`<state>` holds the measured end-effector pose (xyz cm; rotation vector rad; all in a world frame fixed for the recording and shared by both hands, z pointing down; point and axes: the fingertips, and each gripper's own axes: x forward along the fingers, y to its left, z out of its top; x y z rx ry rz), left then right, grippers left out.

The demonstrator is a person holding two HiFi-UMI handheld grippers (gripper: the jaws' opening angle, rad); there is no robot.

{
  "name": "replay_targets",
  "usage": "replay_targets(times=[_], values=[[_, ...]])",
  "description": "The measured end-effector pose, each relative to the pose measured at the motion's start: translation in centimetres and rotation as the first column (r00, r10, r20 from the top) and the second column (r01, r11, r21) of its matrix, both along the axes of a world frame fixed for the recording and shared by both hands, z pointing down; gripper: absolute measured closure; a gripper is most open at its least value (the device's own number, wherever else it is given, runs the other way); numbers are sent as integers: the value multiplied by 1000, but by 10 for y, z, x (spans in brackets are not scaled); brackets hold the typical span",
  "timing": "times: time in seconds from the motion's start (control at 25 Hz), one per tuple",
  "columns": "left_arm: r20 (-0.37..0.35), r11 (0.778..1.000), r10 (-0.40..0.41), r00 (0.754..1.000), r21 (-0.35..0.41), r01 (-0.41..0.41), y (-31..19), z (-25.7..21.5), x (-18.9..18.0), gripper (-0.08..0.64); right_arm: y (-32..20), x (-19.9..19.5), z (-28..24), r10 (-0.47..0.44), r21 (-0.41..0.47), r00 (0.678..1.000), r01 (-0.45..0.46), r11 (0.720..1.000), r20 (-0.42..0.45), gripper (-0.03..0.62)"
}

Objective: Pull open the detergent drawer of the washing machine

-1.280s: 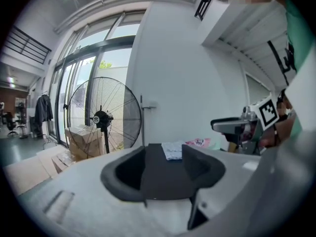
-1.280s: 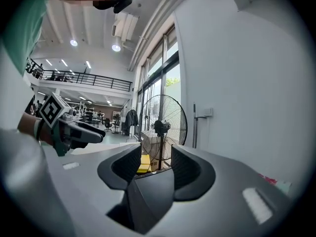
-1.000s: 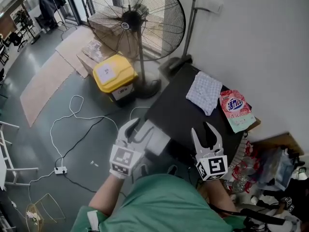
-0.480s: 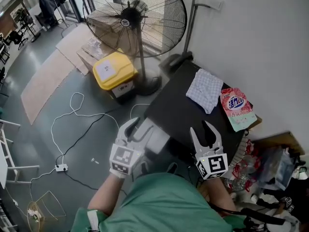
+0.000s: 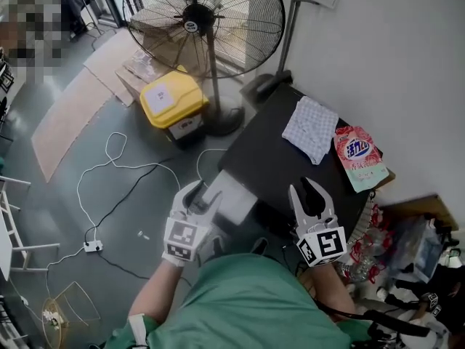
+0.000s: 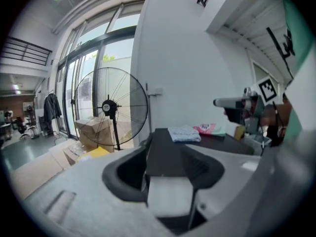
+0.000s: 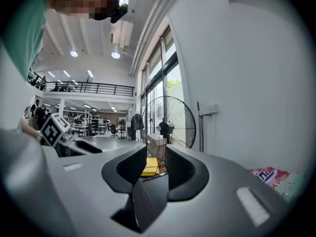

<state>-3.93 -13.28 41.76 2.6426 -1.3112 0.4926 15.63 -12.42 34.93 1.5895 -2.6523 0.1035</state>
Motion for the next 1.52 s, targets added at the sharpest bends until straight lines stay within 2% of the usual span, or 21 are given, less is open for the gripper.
replay_targets(times=[0.08,0.12,0.2,0.28,0.36,0.44,0.64,0.76,0.84,0.96,1.08,1.24,1.28,1.4,1.52], values=[[58,995,-31,998,-93,36,15,50,-27,366,-2,2,3,17,-13,1000,-17,1000,-6,478],[87,985,-45,995,-161,59,26,81,-41,378,-2,3,5,24,-20,1000,-24,999,-9,479],[152,950,-57,987,-297,101,53,145,-66,426,0,4,9,38,-37,999,-39,999,-18,477],[196,906,-29,980,-408,109,78,199,-76,485,4,3,15,48,-56,998,-51,997,-39,479],[188,872,15,982,-484,79,90,234,-69,555,7,-2,19,54,-73,996,-59,996,-73,479],[173,859,56,983,-510,41,87,250,-54,563,10,-5,23,63,-83,992,-72,994,-112,561],[218,865,127,968,-501,-1,79,257,-45,558,23,-7,27,114,-103,981,-131,986,-160,589],[172,875,151,973,-481,-50,61,254,-37,557,38,-8,35,165,-137,971,-190,972,-170,591],[130,883,182,975,-457,-104,37,249,-16,557,54,-11,42,197,-161,962,-228,960,-188,591],[109,897,210,972,-417,-147,-15,247,22,557,85,-15,55,240,-206,943,-288,935,-230,591],[116,901,211,971,-407,-147,-60,248,49,552,116,-13,71,277,-258,926,-342,904,-255,591],[55,909,210,976,-377,-174,-61,251,54,550,150,-5,87,325,-315,914,-392,865,-244,591],[49,911,214,976,-371,-181,-57,248,50,523,156,-4,88,327,-320,914,-393,862,-242,591],[28,922,191,981,-347,-170,-31,216,25,503,167,-11,82,292,-293,925,-357,887,-242,589],[-30,936,102,994,-336,-107,12,179,-11,503,174,-25,67,226,-245,948,-279,929,-224,589]])
